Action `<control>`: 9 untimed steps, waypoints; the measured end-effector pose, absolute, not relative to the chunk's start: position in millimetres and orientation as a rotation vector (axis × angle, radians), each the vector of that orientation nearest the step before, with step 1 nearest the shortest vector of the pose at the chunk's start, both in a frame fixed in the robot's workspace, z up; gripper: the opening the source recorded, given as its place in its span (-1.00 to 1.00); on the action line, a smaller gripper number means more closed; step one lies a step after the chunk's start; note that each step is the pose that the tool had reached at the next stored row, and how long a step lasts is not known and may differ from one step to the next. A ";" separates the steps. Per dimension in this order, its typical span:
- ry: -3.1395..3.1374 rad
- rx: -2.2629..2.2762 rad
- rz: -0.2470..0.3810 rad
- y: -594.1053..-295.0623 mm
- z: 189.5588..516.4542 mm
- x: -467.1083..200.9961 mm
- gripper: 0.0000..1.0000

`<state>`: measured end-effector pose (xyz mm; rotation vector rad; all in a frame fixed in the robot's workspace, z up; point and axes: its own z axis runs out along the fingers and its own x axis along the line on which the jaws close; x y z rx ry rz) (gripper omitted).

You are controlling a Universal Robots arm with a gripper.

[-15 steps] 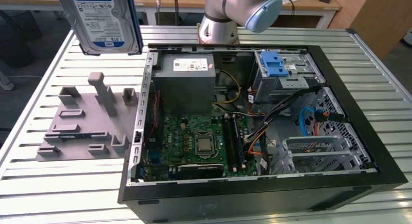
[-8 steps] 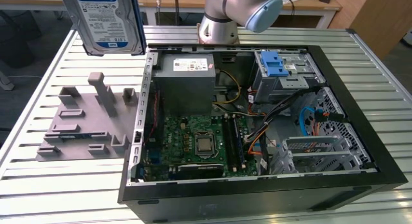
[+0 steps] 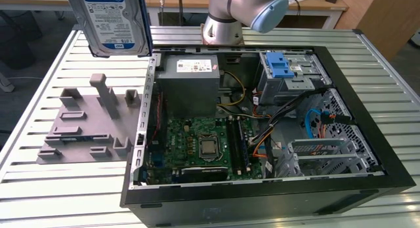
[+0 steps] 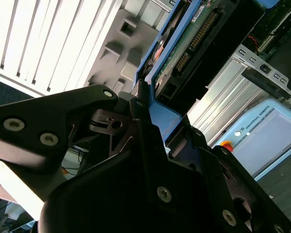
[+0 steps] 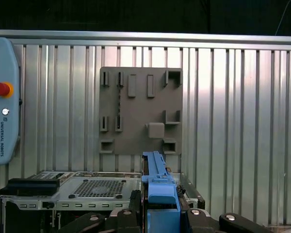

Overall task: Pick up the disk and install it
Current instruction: 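Pick up the disk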

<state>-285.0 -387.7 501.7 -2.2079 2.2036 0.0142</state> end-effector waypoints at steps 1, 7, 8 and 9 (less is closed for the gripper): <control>2.203 -2.208 0.014 -388.0 501.7 -284.1 -0.27; 2.204 -2.208 0.014 -389.3 501.7 -278.3 -0.27; 2.204 -2.208 0.014 -389.5 501.7 -277.3 -0.27; 2.204 -2.208 0.014 -389.7 501.7 -276.3 -0.27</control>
